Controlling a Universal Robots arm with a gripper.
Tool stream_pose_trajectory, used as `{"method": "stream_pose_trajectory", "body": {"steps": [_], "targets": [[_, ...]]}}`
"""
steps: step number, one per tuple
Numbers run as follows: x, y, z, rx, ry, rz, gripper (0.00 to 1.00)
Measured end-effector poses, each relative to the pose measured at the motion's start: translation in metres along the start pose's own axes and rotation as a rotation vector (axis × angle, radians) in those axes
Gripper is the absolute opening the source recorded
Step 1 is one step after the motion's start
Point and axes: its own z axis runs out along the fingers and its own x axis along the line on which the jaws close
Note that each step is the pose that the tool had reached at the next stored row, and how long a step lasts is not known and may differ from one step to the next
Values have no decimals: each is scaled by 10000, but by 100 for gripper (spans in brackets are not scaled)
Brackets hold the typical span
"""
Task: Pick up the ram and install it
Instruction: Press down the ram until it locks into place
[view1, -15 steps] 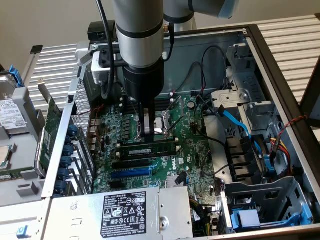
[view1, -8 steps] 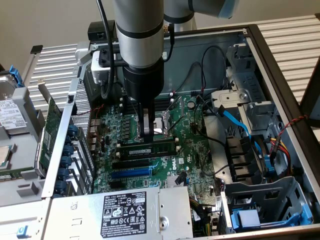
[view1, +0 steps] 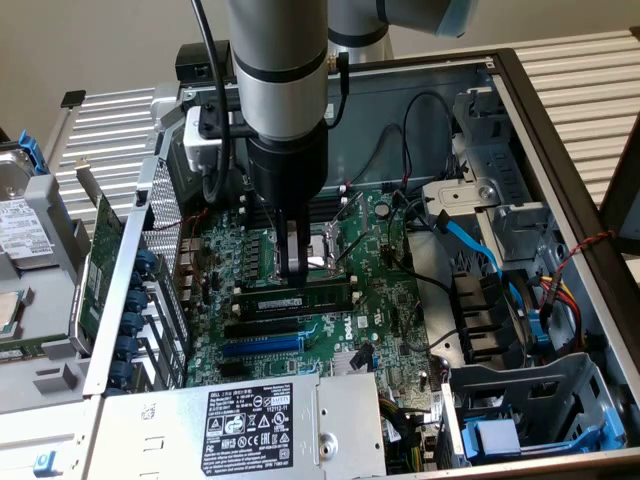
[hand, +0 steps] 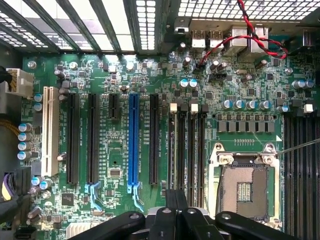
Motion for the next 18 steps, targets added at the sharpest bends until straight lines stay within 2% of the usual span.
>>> {"method": "stream_pose_trajectory", "body": {"steps": [3,18], "targets": [[-7,0,14,-25,2,2,11],[-14,-1,81,-56,3,4,11]]}}
